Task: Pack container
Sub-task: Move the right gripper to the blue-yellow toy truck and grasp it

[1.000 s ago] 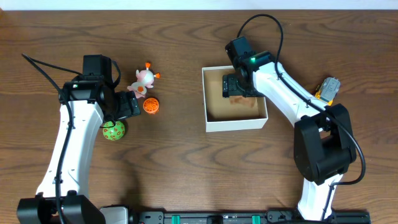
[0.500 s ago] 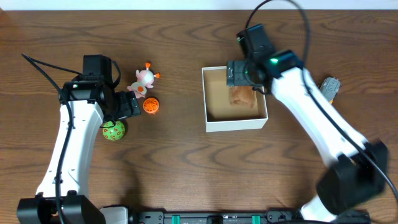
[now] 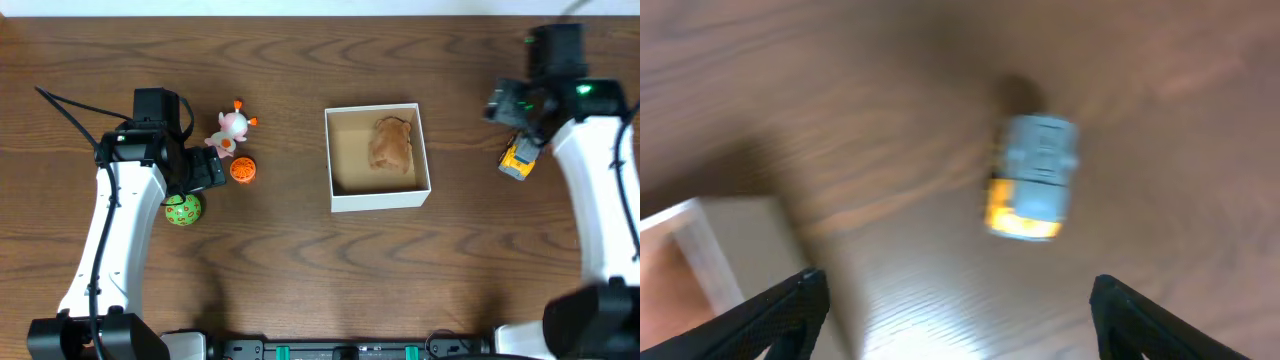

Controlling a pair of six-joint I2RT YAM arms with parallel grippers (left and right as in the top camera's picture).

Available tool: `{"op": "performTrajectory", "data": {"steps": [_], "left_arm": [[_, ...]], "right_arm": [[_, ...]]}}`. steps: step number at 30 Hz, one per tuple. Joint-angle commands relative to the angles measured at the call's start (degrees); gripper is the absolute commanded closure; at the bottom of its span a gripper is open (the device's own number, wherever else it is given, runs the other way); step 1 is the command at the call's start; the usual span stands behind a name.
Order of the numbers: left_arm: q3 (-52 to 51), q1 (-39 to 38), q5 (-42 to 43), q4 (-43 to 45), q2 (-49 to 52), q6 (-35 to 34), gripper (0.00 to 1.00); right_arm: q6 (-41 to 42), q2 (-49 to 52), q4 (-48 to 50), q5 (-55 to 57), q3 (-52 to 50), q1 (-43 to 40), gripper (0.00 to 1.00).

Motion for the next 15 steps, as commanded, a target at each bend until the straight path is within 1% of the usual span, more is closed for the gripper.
{"op": "performTrajectory", "data": {"steps": [1, 5, 15], "left_arm": [[1.2, 0.2, -0.1, -0.3, 0.3, 0.7, 0.02], [1.2, 0.2, -0.1, -0.3, 0.3, 0.7, 0.02], [1.2, 0.2, -0.1, -0.3, 0.3, 0.7, 0.02]], "right_arm": [[1.1, 4.4, -0.3, -5.3, -0.1, -4.9, 0.16], [1.1, 9.8, -0.3, -7.5, -0.1, -8.0, 0.17], [1.1, 18.6, 3.3, -7.1, -0.1, -10.9, 0.15]]}}
